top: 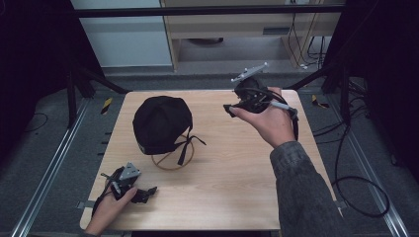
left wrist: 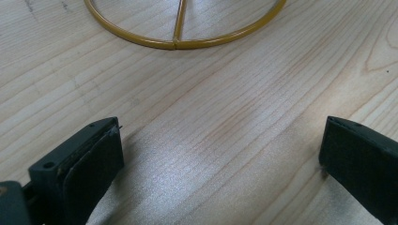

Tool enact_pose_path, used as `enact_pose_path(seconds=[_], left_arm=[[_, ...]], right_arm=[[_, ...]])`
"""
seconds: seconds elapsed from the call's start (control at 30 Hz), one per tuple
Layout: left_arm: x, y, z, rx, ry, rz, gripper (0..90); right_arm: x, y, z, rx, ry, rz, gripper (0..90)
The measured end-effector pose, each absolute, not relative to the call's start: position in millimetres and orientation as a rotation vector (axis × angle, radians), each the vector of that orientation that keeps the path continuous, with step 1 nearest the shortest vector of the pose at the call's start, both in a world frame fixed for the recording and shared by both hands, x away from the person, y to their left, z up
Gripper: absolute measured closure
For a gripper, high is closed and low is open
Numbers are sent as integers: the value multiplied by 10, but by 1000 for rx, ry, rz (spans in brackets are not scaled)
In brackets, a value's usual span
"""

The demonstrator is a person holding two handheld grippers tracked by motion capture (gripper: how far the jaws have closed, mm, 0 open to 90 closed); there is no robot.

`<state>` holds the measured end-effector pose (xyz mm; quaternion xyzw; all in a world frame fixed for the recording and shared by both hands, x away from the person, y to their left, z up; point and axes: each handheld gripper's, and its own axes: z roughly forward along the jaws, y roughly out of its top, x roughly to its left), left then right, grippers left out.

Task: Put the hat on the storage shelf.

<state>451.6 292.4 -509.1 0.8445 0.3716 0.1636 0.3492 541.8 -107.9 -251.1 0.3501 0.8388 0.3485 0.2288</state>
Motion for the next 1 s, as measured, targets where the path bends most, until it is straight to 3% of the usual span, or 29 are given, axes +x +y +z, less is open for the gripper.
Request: enact_pose_path(seconds=[0.27, 1.0], left_arm=[[4516, 2924, -5091, 2188, 963, 424, 0], [4514, 2924, -5092, 2187, 963, 427, 0]], right_arm=[[5378, -1302, -2577, 1037, 2266, 941, 253], [5238, -1819, -2783, 1154, 2160, 930, 155]])
